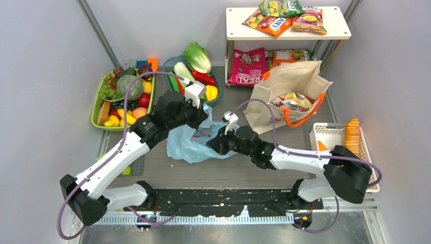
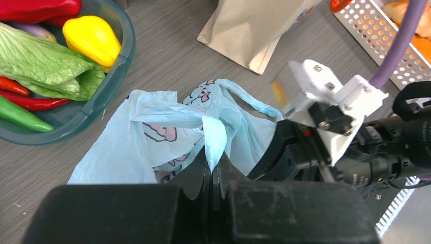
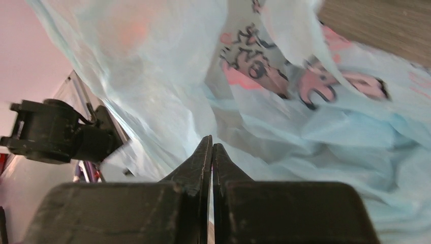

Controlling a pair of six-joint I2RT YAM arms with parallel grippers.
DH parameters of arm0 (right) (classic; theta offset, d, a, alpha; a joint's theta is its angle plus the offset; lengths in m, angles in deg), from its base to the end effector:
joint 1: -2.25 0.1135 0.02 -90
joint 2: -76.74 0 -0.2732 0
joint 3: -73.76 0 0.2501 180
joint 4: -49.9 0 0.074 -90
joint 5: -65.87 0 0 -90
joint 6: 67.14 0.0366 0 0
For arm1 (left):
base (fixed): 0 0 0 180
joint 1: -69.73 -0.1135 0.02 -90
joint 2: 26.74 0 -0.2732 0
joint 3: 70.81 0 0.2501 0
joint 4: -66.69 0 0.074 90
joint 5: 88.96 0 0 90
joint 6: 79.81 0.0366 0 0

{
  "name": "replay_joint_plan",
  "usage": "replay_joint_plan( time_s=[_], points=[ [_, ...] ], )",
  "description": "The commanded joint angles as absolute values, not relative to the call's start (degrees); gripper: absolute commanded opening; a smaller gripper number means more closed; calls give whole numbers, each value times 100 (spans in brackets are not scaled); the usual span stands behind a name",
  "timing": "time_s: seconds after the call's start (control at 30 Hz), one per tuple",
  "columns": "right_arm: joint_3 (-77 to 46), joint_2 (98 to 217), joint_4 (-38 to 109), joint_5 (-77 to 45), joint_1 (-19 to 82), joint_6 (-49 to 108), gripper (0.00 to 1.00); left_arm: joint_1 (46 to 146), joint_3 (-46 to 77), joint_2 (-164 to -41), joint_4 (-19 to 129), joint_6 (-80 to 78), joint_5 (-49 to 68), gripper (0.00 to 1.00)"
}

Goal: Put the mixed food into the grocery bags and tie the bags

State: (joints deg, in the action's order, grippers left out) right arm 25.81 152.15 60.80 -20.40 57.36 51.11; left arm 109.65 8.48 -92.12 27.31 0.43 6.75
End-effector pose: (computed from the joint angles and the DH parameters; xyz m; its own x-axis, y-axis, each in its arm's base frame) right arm 0.1577 0.2302 0.2311 -0.5479 0.0400 -0.8356 -0.6753 0.5684 0.4700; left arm 0.1884 -0.1623 0.3745 -0.4450 0.1524 -0.8825 0.6413 0.7421 -0.1952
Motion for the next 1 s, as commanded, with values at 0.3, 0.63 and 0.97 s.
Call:
replay_joint_plan(
  time_s=[0.3, 0.63, 0.97],
  points=[
    [1925, 15908, 7166, -2672, 5993, 5105, 5, 11504, 812, -8265, 2984, 201, 441, 0],
    [2059, 17274, 7489, -3623, 6021, 5788, 5, 11499, 768, -7721, 3033, 168, 706, 0],
    [2569, 17083, 6376, -4624, 5460, 7143, 5, 11445, 543, -6530, 3198, 595, -800, 0]
  ],
)
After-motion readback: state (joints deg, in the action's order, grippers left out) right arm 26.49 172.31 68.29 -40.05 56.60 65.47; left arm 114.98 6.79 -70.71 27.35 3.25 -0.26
